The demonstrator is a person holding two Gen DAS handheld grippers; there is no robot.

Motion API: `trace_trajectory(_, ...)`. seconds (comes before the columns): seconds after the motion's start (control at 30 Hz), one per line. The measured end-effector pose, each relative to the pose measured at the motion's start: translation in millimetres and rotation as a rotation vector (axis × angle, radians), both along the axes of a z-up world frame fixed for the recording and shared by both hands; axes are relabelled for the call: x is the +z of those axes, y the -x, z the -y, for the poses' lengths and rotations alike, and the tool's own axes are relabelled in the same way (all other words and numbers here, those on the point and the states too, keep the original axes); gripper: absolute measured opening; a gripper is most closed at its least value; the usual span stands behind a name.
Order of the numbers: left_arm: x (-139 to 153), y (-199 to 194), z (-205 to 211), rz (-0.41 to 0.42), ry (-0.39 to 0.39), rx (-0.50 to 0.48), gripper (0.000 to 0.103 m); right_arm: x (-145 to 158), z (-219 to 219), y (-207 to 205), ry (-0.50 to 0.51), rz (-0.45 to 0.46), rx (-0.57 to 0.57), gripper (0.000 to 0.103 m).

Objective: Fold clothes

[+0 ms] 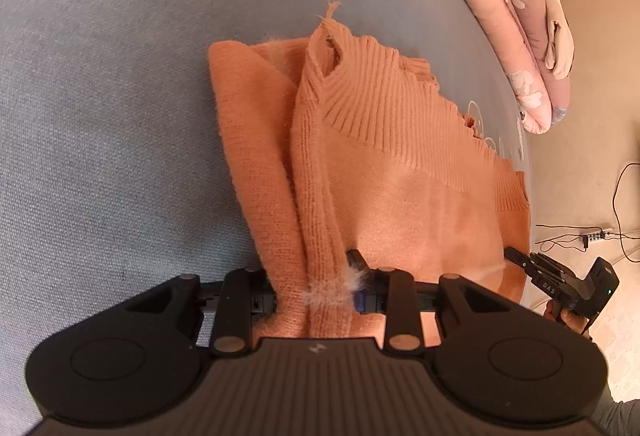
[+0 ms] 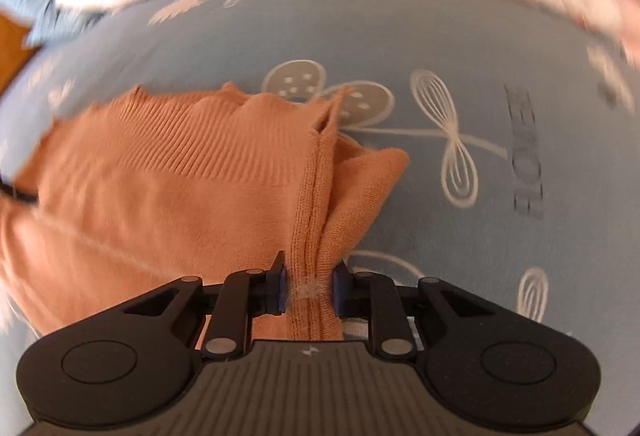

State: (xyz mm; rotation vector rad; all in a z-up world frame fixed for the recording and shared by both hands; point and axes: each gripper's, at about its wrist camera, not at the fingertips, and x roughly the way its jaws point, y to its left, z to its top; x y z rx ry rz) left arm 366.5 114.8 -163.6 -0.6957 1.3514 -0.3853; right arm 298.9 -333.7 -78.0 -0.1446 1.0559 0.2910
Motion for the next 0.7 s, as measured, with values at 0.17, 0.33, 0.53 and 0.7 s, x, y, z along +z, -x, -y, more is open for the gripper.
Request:
trace_trajectory(0.17, 0, 7, -9, 0.001, -0.001, 0.000, 0.032, -14, -34, 15, 0.246, 0.089, 0.188, 0.025)
trace_trajectory(0.33, -1, 14, -19, 0.002, 0.008, 0.002, 0.032, -20, 17, 4, -0.023, 0.037, -0.001, 0.047)
trace_trajectory(0.53, -4, 20, -26, 0.005, 0.025, 0.019, 0.032, -45, 81, 1, -0.468, -0.085, -0.212, 0.061)
trace_trajectory(0.7, -8, 23, -31, 0.002, 0.046, 0.037, 0.032, -55, 70, -4, -0.607, -0.126, -0.116, 0.082)
